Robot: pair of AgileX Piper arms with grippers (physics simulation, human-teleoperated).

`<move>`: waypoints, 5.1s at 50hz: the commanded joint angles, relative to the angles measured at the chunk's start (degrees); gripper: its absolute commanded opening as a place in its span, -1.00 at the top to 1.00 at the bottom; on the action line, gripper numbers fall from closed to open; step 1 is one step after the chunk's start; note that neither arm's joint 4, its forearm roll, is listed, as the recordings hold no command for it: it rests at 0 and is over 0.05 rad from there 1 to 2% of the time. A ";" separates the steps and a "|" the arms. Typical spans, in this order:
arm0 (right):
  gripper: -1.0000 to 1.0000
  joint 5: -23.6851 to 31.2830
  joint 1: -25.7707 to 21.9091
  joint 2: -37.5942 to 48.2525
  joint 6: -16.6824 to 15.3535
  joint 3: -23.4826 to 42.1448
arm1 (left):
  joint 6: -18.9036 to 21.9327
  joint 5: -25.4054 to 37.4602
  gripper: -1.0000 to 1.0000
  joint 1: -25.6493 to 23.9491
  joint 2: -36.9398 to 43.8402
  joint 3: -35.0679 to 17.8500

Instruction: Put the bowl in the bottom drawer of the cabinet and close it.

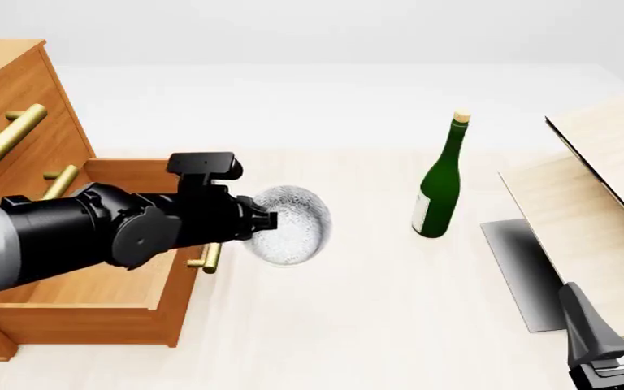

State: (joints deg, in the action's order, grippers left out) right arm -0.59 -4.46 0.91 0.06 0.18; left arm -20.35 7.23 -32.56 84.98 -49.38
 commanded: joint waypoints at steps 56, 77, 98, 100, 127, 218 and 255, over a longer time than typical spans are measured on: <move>-1.00 -0.04 0.01 -0.01 -0.01 -0.03 | 1.92 3.41 1.00 8.68 -13.24 4.50; -1.00 -0.04 0.01 -0.01 0.00 -0.03 | 2.87 4.10 1.00 13.33 -16.05 5.62; -1.00 -0.04 0.02 -0.01 -0.01 -0.03 | 3.95 3.52 1.00 18.60 -16.89 6.34; -1.00 -0.03 0.01 -0.02 -0.01 -0.03 | 4.02 3.76 1.00 18.89 -17.50 6.59; -1.00 -0.03 0.02 -0.02 0.00 -0.03 | 5.66 1.58 1.00 25.81 -16.65 8.35; -1.00 -0.04 0.02 0.00 0.02 -0.03 | 6.07 -0.32 1.00 35.93 -20.25 17.57; -1.00 -0.04 0.02 -0.01 0.00 -0.03 | 7.44 -3.22 1.00 38.24 -16.91 19.49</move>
State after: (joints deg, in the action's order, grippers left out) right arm -0.60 -4.46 0.92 0.07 0.18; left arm -12.83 4.32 4.78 68.48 -30.20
